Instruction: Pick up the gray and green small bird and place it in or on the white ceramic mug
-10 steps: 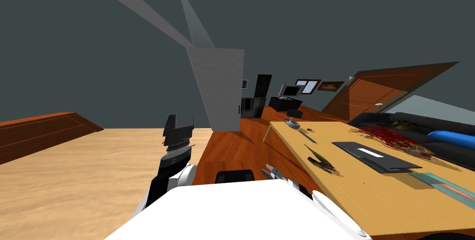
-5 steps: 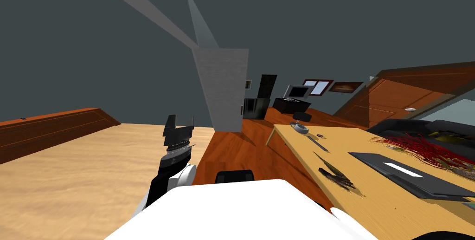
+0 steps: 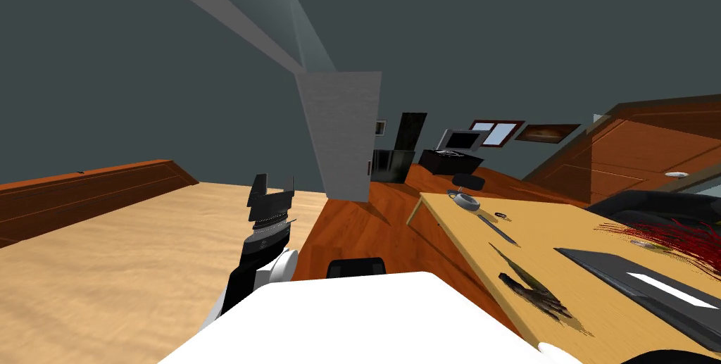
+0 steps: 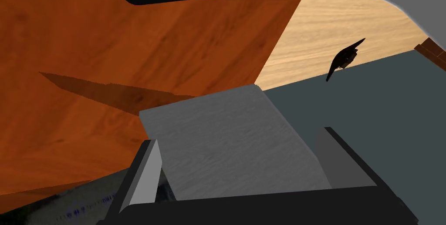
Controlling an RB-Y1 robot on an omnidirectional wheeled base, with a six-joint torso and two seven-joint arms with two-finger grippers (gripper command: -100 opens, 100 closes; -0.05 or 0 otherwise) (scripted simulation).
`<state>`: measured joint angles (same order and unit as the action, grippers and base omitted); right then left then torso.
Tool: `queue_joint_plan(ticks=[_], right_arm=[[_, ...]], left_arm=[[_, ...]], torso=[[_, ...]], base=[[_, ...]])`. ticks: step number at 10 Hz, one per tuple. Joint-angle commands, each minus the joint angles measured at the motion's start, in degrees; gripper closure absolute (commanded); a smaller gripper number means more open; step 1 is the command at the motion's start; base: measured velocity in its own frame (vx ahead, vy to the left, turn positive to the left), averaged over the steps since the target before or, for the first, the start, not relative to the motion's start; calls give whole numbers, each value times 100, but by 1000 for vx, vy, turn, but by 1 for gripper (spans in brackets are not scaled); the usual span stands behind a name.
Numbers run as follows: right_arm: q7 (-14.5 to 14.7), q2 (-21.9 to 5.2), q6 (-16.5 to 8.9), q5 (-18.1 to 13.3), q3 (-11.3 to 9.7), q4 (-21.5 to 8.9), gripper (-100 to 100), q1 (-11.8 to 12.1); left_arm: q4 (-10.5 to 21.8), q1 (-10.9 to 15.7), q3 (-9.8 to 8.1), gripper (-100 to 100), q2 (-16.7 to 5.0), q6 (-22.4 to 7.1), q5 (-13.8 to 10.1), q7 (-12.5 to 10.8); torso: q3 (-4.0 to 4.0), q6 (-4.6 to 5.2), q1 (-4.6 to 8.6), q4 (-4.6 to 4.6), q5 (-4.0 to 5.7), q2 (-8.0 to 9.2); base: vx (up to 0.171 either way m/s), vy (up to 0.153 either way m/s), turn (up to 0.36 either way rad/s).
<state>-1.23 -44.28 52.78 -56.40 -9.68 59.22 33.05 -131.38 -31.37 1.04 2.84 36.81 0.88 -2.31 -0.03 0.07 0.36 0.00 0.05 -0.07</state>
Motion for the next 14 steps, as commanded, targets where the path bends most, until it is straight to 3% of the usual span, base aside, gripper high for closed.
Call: queue_joint_plan(ticks=[1,2,4,6,7,10,11,13,14], right_arm=[[-134,-229,-131,-199,-39,-273,-100,138],[-173,-374,-168,-337,-56,-549,-100,228],[-216,-579,-212,-458,-70,-716,-100,318],[-216,-579,-212,-458,-70,-867,-100,318],[-262,-733,-263,-565,-81,-1043,-100,405],[-262,-733,-263,-565,-81,-1156,-100,405],[-309,-868,-319,-657,-93,-1393,-100,488],[-309,-868,-319,-657,-93,-1423,-100,488],[-357,-982,-377,-735,-105,-1658,-100,561]], left_arm=[[0,0,0,0,0,0,0,0],[0,0,0,0,0,0,0,0],[0,-1,-1,0,-1,0,0,0],[0,-1,-1,0,-1,0,0,0],[0,0,0,0,0,0,0,0],[0,0,0,0,0,0,0,0],[0,0,0,0,1,0,0,0],[0,0,0,0,0,0,0,0],[0,0,0,0,0,0,0,0]], torso=[[0,0,0,0,0,0],[-6,-4,9,2,2,-13],[-11,-2,21,4,5,-19],[-11,-2,28,4,8,-19],[-1,-1,2,0,4,-1],[1,-1,-4,-1,3,2],[7,0,-21,-3,-1,12],[-3,-2,12,0,4,-5],[1,-1,3,-1,5,2]], base=[[97,-81,121],[128,-134,171],[108,-129,90],[58,-98,30],[59,-90,73],[33,-52,24],[53,-69,78],[50,-96,35],[77,-131,68]])
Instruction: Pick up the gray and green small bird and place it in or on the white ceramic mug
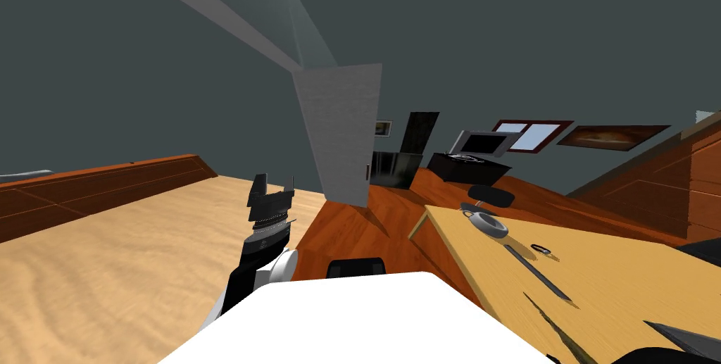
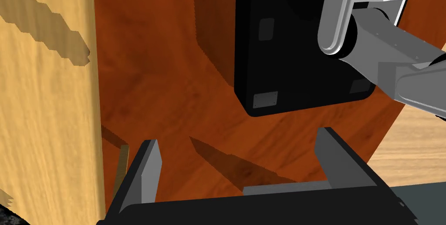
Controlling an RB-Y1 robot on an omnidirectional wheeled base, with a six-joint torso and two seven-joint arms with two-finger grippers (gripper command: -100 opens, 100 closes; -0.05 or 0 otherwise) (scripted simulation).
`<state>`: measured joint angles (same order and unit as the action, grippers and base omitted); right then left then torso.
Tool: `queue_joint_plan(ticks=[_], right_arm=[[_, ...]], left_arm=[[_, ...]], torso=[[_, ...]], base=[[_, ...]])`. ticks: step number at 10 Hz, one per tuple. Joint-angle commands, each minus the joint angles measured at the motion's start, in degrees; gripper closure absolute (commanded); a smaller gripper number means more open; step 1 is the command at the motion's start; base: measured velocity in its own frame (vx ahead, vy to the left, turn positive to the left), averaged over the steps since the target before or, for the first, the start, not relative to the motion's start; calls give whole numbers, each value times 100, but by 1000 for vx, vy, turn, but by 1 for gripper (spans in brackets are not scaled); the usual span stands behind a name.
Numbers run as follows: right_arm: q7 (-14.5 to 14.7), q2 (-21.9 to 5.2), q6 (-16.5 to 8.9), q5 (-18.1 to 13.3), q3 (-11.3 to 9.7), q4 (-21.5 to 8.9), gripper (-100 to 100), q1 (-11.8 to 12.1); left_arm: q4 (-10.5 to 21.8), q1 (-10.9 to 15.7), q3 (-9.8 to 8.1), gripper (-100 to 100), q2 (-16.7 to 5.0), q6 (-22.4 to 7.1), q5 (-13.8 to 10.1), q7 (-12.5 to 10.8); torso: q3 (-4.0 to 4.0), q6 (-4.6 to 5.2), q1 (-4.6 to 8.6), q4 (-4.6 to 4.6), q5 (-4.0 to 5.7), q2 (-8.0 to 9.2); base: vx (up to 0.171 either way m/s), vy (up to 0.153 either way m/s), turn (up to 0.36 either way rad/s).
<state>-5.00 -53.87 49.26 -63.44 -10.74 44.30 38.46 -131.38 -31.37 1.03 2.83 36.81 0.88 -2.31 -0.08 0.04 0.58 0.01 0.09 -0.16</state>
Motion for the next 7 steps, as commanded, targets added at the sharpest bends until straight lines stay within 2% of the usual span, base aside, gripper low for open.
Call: queue_joint_plan(ticks=[1,2,4,5,7], right_arm=[[20,-23,-25,-31,1,-178,-100,20],[-28,-112,-85,-98,-13,-376,-100,82],[-28,-112,-85,-98,-13,-403,-100,82],[-76,-173,-143,-154,-30,-605,-100,130],[-76,-173,-143,-154,-30,-605,-100,130]], left_arm=[[0,0,0,0,0,0,0,0],[0,0,0,0,0,0,0,0],[0,0,0,0,0,0,0,0],[0,0,0,0,0,0,0,0],[0,0,0,0,0,0,0,0]], torso=[[0,0,0,0,0,0],[-1,1,2,0,4,0],[-2,1,10,1,6,-3],[3,2,-14,-1,2,7],[2,1,-3,-1,4,6]], base=[[69,-138,61],[72,-157,80],[56,-118,21],[59,-125,53],[35,-97,29]])
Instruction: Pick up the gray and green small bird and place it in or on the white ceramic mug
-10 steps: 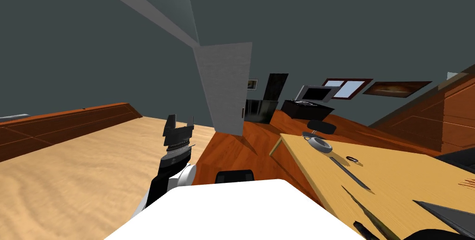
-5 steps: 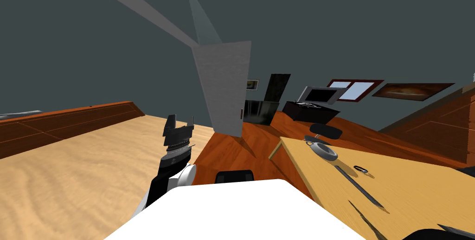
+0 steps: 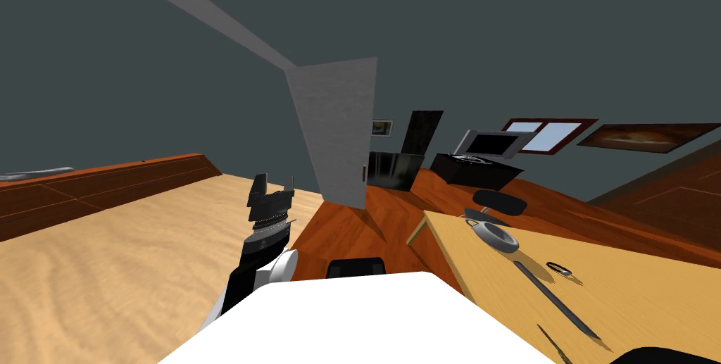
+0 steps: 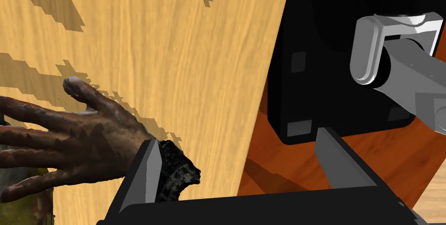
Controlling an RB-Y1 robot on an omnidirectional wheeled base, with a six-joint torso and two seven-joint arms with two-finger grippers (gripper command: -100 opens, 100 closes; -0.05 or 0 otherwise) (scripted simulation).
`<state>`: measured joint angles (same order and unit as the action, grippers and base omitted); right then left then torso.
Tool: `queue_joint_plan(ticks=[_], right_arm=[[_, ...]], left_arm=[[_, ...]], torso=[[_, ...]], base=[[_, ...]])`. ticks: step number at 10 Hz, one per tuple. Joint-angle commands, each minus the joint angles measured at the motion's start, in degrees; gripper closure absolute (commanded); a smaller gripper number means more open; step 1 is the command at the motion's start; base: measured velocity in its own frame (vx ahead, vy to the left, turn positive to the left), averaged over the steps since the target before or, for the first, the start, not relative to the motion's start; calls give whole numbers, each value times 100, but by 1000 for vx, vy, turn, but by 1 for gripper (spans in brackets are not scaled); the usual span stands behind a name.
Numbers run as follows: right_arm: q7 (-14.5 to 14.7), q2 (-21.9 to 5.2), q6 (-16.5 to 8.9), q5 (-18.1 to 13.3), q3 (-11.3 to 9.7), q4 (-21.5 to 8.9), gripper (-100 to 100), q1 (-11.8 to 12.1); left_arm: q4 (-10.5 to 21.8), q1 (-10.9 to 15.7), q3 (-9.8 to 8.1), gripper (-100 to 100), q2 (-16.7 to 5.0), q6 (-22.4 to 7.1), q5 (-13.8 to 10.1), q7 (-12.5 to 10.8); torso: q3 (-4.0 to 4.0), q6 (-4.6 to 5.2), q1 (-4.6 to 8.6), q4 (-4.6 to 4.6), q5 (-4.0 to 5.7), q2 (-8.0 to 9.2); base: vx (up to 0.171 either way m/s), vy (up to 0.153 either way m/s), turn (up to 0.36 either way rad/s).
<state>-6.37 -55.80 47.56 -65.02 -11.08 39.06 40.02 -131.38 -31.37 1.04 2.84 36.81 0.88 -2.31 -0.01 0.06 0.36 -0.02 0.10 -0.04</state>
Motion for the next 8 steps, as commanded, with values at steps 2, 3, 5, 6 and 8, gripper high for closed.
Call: queue_joint_plan(ticks=[2,3,5,6,8], right_arm=[[-29,-13,-79,-80,-41,-405,-100,21],[-69,17,-124,-111,-69,-526,-100,21],[-136,170,-191,-153,-134,-681,-100,-25],[-161,283,-213,-166,-169,-719,-100,-68],[-192,512,-240,-181,-233,-739,-100,-166]], left_arm=[[0,0,0,0,0,0,0,0],[0,-1,-1,0,-1,0,0,0],[0,-1,-2,0,-2,0,0,0],[0,-1,-2,0,-2,0,0,0],[0,-1,-2,0,-2,0,0,0]], torso=[[-4,-1,15,1,0,-7],[-15,-3,53,5,8,-27],[-24,-5,93,9,20,-42],[-23,-4,87,8,20,-40],[-16,-3,62,6,15,-27]], base=[[90,-178,78],[153,-324,93],[130,-309,90],[120,-253,67],[59,-206,63]])
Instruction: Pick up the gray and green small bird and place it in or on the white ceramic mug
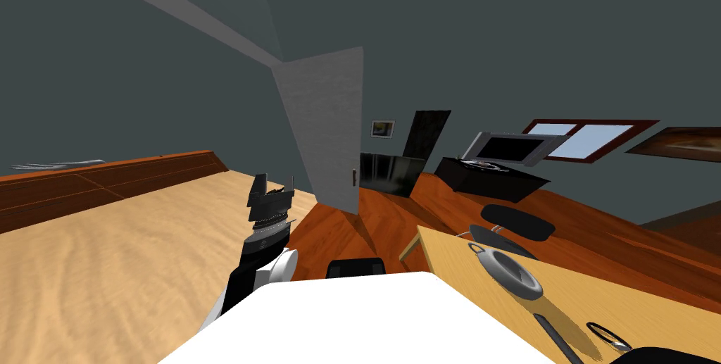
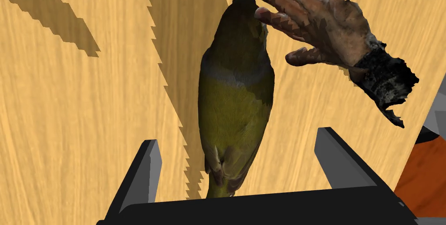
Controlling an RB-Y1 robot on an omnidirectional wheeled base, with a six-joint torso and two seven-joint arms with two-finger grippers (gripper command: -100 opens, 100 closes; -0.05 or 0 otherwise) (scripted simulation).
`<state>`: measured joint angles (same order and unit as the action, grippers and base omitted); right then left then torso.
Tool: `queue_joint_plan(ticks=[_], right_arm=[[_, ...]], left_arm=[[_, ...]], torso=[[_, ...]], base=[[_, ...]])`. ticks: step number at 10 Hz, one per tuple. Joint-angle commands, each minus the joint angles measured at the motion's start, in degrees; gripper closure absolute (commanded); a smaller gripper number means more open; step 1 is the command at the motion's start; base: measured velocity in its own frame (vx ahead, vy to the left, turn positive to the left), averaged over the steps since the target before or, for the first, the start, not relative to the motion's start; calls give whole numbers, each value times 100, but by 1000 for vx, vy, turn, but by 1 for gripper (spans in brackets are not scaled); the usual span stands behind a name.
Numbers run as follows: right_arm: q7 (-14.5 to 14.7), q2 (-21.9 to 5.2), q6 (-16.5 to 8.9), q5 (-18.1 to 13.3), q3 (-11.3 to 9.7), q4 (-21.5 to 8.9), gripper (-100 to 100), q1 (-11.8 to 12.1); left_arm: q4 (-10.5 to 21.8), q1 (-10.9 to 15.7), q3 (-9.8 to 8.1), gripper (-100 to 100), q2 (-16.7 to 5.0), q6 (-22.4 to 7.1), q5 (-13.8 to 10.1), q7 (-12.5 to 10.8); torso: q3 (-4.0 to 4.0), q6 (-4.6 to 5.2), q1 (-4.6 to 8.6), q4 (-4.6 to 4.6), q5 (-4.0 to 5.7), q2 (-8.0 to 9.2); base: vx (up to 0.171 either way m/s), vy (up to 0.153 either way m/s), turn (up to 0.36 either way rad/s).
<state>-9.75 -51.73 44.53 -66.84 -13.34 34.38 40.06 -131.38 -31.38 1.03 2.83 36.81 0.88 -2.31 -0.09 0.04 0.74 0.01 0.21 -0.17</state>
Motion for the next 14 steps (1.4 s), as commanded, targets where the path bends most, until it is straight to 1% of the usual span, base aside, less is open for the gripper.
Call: queue_joint_plan(ticks=[1,2,3,4,5,6,7,8,9,10,11,12,13,14], right_arm=[[145,105,63,1,-7,-271,-100,-170],[91,78,38,3,-1,-203,-100,-126],[118,86,48,4,-1,-227,0,-139],[267,23,-88,290,-287,-195,-100,-218],[267,23,-88,441,-445,-195,-100,-218],[267,23,-88,573,-497,-195,-100,-218],[419,-40,-223,756,-740,-166,-100,-298],[419,-40,-223,914,-919,-166,-100,-298],[419,-40,-223,1088,-994,-166,-100,-298],[419,-40,-223,1143,-994,-166,-100,-298],[571,-102,-358,1376,-1256,-137,-100,-378],[571,-102,-358,1534,-1423,-137,-100,-378],[571,-102,-358,1708,-1491,-137,-100,-378],[722,-164,-493,1882,-1713,-108,-100,-458]], left_arm=[[0,0,0,0,0,0,0,0],[0,0,1,0,1,0,0,0],[0,1,1,0,1,0,0,0],[0,1,2,0,2,0,0,0],[0,1,2,0,2,0,0,0],[0,1,2,0,2,0,0,0],[0,1,2,0,2,0,0,0],[0,1,2,0,2,0,0,0],[0,1,2,0,2,0,0,0],[0,1,2,0,2,0,0,0],[0,1,2,0,2,0,0,0],[0,1,2,0,2,0,0,0],[0,1,2,0,2,0,0,0],[0,1,2,0,2,0,0,0]], torso=[[0,0,0,0,0,0],[6,2,-41,-2,-9,10],[9,3,-63,-3,-16,16],[11,3,-70,-4,-18,19],[12,2,-71,-4,-18,21],[13,3,-71,-5,-18,23],[13,4,-72,-5,-18,23],[13,2,-71,-5,-18,22],[13,3,-71,-5,-18,22],[13,4,-73,-5,-19,22],[12,4,-74,-4,-19,21],[13,2,-73,-5,-19,22],[13,4,-72,-5,-18,23],[13,4,-73,-5,-19,22]], base=[[13,-54,-5],[5,-10,-2],[2,-5,2],[-6,-7,27],[-9,-10,20],[-4,-6,-3],[-7,-7,23],[-6,-9,23],[-2,-6,-1],[0,0,0],[-7,-3,27],[-8,-8,20],[-3,-6,-2],[-7,-9,21]])
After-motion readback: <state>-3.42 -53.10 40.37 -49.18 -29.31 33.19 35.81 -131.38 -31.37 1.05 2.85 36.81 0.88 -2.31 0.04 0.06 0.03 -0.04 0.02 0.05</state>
